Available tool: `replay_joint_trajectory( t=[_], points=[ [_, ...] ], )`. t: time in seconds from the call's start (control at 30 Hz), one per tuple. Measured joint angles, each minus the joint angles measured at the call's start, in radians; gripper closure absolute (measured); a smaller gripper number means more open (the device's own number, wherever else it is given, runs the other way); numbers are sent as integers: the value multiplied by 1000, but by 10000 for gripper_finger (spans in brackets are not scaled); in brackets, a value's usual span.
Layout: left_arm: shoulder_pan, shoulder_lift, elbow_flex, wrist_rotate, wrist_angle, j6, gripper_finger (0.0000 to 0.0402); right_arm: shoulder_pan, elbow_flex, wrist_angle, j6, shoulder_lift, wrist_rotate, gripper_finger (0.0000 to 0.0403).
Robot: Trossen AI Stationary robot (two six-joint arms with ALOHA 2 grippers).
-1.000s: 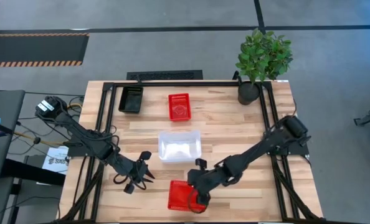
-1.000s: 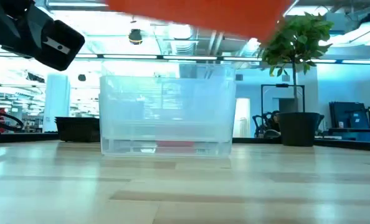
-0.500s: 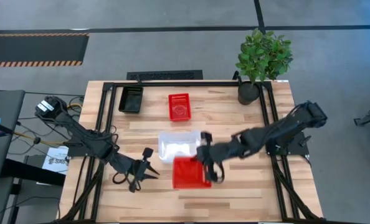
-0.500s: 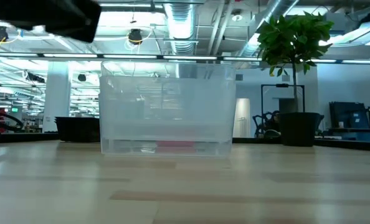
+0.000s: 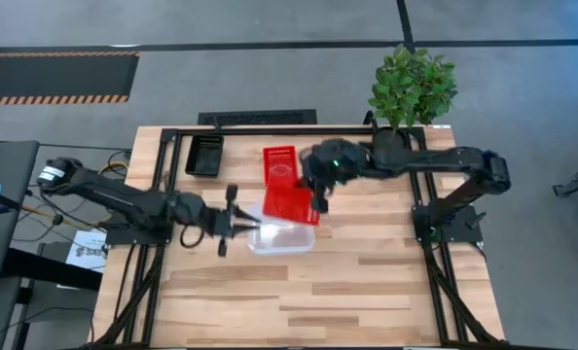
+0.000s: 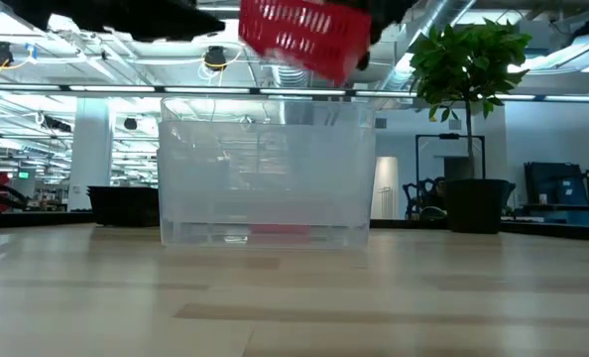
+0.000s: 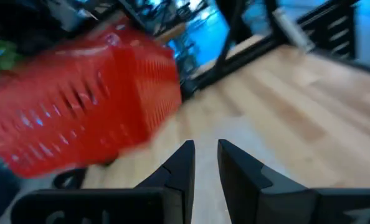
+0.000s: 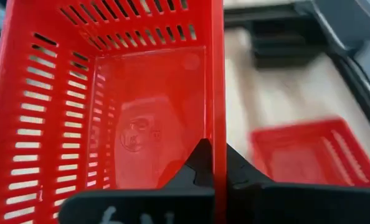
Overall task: Stack baskets by color
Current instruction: Stack the bottom red bin on top of the top red bins
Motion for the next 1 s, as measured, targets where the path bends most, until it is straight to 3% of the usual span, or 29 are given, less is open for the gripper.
replay_joint_trajectory(
  t=[0.37,0.67,0.83,1.0],
  points=[
    [164,-164,0,-126,-413,-88,343,-207,1,257,109,163,-24,400],
    [179,-167,-1,-247,-458,-114,343,-263,104,427,376,310,-19,400],
    [179,-167,-1,-299,-471,-140,343,-270,166,393,485,375,-6,395],
    [177,-167,-1,-297,-489,-149,343,-269,181,337,483,372,102,400]
  ],
)
